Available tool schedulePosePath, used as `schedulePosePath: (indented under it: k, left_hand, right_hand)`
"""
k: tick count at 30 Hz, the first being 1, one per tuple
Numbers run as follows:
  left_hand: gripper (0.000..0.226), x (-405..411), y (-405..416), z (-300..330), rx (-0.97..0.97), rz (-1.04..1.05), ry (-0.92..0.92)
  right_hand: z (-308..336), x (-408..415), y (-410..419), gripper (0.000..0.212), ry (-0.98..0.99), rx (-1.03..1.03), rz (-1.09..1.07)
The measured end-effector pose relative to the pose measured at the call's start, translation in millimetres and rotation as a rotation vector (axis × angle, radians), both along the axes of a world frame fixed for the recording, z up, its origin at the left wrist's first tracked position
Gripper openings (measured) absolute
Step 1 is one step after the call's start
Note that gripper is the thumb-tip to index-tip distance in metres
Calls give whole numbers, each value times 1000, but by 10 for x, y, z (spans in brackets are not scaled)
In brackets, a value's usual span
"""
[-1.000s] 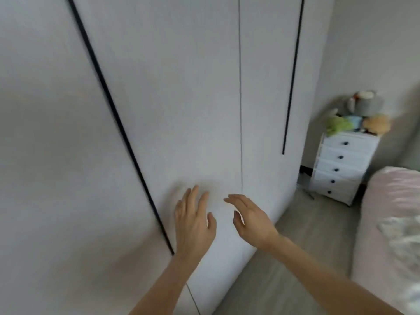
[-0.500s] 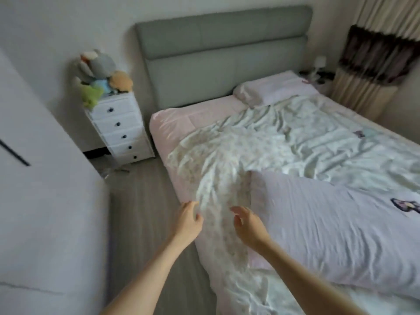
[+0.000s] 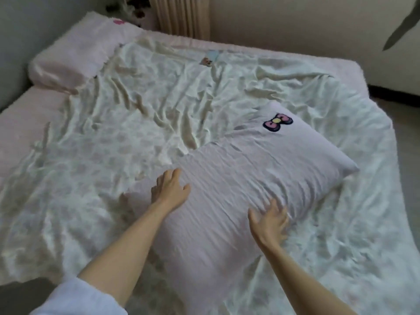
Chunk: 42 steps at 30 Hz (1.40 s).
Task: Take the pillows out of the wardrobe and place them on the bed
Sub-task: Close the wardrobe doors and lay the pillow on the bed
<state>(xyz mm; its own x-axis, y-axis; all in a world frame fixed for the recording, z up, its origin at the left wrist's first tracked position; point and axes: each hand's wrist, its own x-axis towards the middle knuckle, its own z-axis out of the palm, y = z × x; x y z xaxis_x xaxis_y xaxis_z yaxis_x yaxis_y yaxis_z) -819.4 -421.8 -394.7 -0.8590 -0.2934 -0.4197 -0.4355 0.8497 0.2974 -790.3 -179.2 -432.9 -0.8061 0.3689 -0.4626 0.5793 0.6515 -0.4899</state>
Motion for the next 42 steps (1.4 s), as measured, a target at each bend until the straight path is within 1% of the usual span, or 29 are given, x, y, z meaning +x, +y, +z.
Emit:
schedulePosePath:
  k: [2,4,5,7,10,11,13,14,16,18,20,21,22,25,28,29,31,34,37,39,42]
  left_hand:
    - [66,-301,18,-158,-17,-53,-2]
    - [72,-608,98,-390,-37,-127,-31]
    - [74,-720,122,-470,-56,-149,-41]
    - [77,-932,147,-614,-73,-169,-24]
    - [82,-1256,102,-839,-27,-197,-35]
    - [84,-1343,72,-910,4,-194,-56]
    - [85,-1460,20,-1041,43,-190,-98]
    - [81,-1472,22,-1086,31,-203,-93]
    - [64,-1472,58,-1147,-24,-266,21]
    - [41,-1411,140,-1127,-56,-340,178]
    - [27,-1325,203,-1043,-64,-391,320]
    - [22,-1282,217,-989,-59,-401,392]
    - [20,-1235,215,-929,-53,-402,457]
    - [28,-1091,156,-639,-63,-416,576]
    - [25,-1004,13,-345,-95,-385,676]
    - [23,-974,-69,-209,-105,-369,712]
    - [20,-912,-273,75,-123,-346,752]
    - [22,-778,-613,478,-156,-266,792]
    - [29,-425,-1127,919,-215,-122,845]
    - [30,-257,-1411,1054,-239,-56,822]
    - [30,136,-2048,1266,-301,110,811]
  right_hand:
    - [-139,-77,-7,87,-20,-57,-123]
    - [-301,-160,-29,92,-52,-121,-291]
    - [-355,-194,-77,94,-60,-125,-340]
    - [-468,-253,-171,95,-63,-91,-407]
    - [-623,-334,-252,93,-42,-23,-484]
    - [-670,-344,-263,89,-32,12,-502]
    - [-756,-361,-278,75,19,92,-544]
    - [-777,-367,-284,65,46,129,-563]
    - [-818,-407,-329,44,55,205,-593]
    - [-803,-421,-353,31,7,304,-520]
    - [-748,-417,-343,26,-3,357,-445]
    - [-705,-406,-335,26,31,362,-432]
    - [-648,-387,-334,27,83,354,-434]
    - [-364,-301,-371,31,253,293,-474]
    - [-93,-241,-534,48,377,213,-499]
    - [30,-226,-609,50,417,182,-503]
    - [263,-215,-782,48,460,119,-480]
    - [543,-220,-1052,45,489,48,-417]
    - [886,-222,-1460,28,462,-56,-269]
    - [979,-246,-1700,22,453,-72,-188]
    - [1195,-259,-2272,16,461,-140,-1]
